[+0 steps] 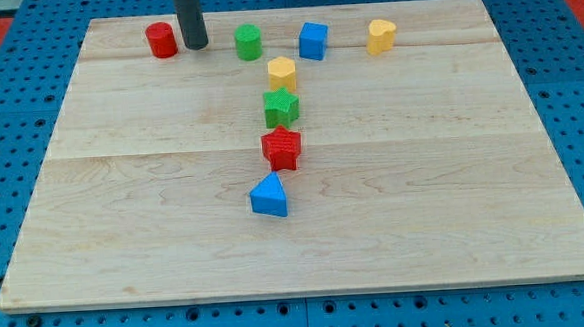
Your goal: Slide green circle diagonal to the bottom right side of the red circle
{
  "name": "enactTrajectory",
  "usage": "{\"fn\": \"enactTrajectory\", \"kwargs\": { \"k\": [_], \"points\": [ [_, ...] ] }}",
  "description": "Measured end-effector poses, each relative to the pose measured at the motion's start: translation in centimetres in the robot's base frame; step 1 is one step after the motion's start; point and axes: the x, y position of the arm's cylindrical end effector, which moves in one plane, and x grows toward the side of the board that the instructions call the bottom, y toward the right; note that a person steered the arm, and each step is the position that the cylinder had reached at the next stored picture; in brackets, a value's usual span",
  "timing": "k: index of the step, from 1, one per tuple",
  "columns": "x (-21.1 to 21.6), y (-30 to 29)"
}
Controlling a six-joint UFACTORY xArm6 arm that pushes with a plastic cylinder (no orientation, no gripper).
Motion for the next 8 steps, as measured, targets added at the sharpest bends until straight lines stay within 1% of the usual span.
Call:
{"fn": "enactTrajectory", "kwargs": {
  "k": [1,2,3,5,6,8],
  "points": [
    [-2.2,2.7],
    [-3.4,6.3],
    [-2.5,8.6],
    [2.0,7.7],
    [4.1,5.5],
    [4.7,4.9]
  ]
}}
